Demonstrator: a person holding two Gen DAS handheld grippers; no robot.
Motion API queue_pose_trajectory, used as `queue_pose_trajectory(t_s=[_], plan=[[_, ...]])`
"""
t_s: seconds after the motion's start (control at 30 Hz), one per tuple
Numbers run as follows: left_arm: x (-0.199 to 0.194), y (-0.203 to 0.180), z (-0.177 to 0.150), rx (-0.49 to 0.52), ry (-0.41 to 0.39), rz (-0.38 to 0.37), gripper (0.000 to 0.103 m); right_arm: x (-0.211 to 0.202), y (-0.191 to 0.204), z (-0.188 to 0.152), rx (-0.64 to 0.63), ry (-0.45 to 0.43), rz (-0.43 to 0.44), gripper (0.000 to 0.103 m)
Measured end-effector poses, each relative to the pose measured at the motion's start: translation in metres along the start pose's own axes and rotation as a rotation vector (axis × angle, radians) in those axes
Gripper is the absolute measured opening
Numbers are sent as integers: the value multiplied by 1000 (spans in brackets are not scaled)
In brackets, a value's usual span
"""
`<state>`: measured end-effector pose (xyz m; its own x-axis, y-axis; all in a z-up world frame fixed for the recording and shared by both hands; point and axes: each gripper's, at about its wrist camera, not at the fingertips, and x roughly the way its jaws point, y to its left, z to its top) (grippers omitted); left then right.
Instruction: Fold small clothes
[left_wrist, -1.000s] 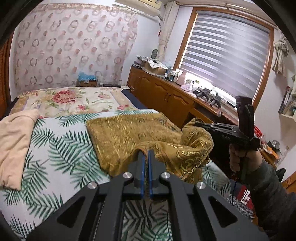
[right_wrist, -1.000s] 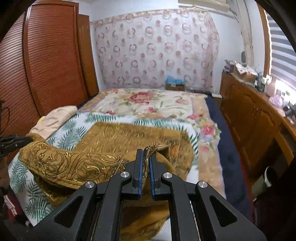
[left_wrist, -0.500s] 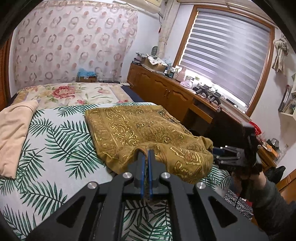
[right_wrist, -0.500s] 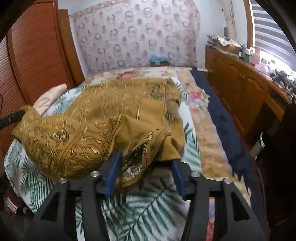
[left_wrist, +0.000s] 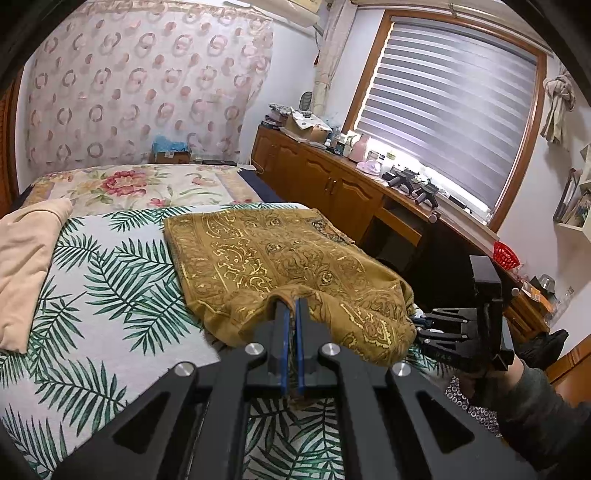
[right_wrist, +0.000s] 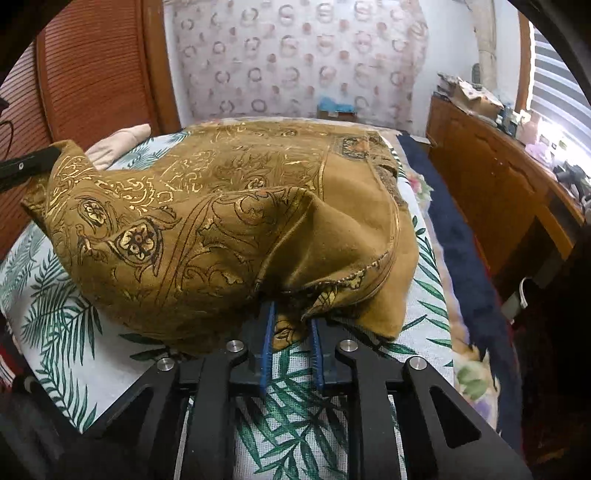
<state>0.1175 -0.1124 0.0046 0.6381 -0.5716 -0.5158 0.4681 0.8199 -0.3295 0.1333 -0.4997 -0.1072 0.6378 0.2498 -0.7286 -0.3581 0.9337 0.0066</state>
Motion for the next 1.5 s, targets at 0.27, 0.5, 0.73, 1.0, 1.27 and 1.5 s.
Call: queue_pose_trajectory(t_s=[0.27,0.5,0.73,1.0,1.27,1.5], plan=[[-12,3,23,-30,-56,-14,0,-42,-18,22,49,-147,43,2],[6,12,60,-51,-55,-9,0,-57,-26,97,-17,-245,9,2],[39,38,74,-84,-12,41,0,20,-45,186,-25,-116,-3,19],[43,43,60,-73,1,59,0,-13,-51,140,1,-159,-75,59],[42,46,53,-82,9,61,0,-49,-6,60,-66,-108,39,59],[43,48,48,-87,18,63,0,-31,14,22,-59,-40,101,59]])
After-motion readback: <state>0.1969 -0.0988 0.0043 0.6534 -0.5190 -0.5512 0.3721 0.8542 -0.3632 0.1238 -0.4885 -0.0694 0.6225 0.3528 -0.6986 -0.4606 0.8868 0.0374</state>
